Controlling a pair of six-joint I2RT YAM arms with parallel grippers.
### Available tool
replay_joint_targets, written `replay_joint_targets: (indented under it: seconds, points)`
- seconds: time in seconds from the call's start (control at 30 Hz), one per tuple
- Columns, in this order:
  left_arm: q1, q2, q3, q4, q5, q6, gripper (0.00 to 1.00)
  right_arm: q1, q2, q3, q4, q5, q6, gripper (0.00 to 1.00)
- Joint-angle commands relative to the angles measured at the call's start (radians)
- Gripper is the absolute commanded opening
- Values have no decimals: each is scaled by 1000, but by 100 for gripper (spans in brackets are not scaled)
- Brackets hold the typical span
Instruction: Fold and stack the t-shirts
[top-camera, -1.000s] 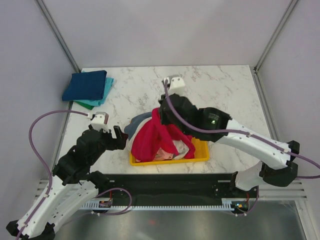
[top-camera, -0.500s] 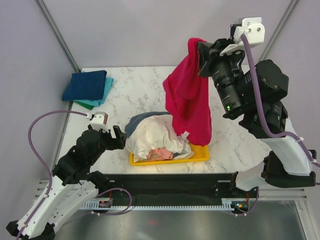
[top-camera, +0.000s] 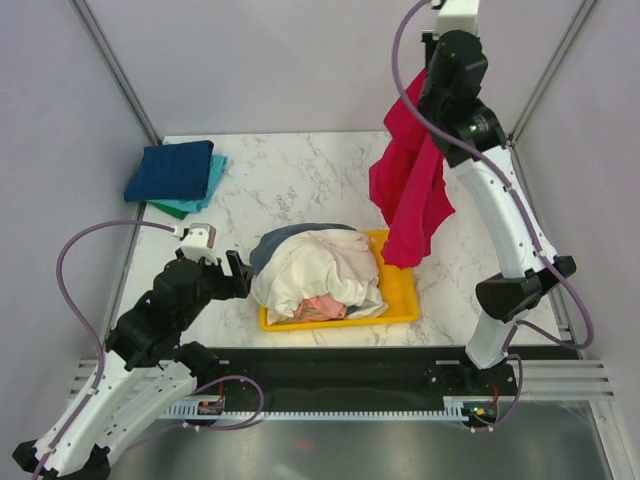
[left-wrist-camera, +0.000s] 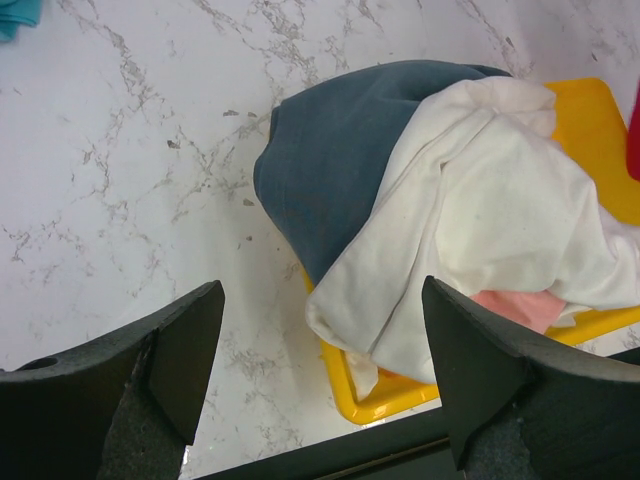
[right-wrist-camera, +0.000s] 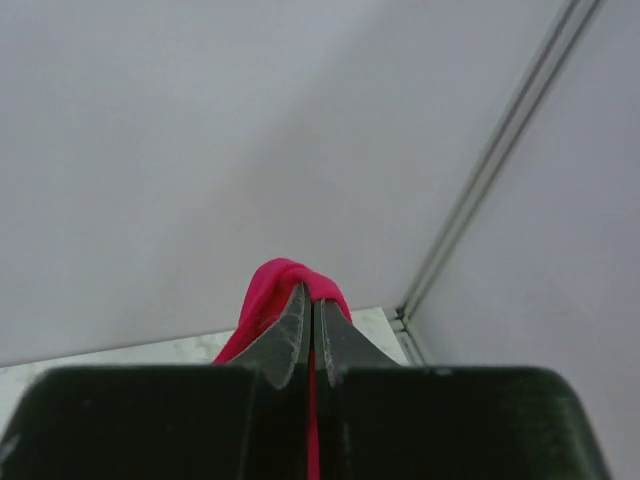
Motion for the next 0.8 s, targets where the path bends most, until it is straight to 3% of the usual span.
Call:
replay_joint_targets:
  seconds: [0.0,0.1,0.17,0.2,0.23,0.27,0.37,0.4,0.67,0.77]
  points:
    - [1,13,1,32,-23,19,88,-184,11,25,-49,-163,221,0]
    - [1,14,1,32,-24,18,88,-288,108,16,-115,-161,310,0]
    - [1,14,1,32,-27,16,88,-384,174,55,-283,-211,469,53]
    - [1,17,1,30,-29,16,88,-414,231,92,-350,-324,520,79]
    - [1,19,1,30,-29,16,88,-435,243,86,-445,-369,555,95]
    - [1,22,1,30,-29,16,88,-440,237,51,-457,-382,588,97]
    - [2,43,2,30,-26,18,88,-416,80,-284,-333,-434,602,98]
    - [2,46,5,30,-26,18,87,-411,-30,-466,-295,-459,634,98]
    - [13,72,10,30,-15,18,87,-329,-439,-1227,-146,-745,862,98]
    - [15,85,10,30,-8,19,87,-261,-537,-1384,-92,-795,941,98]
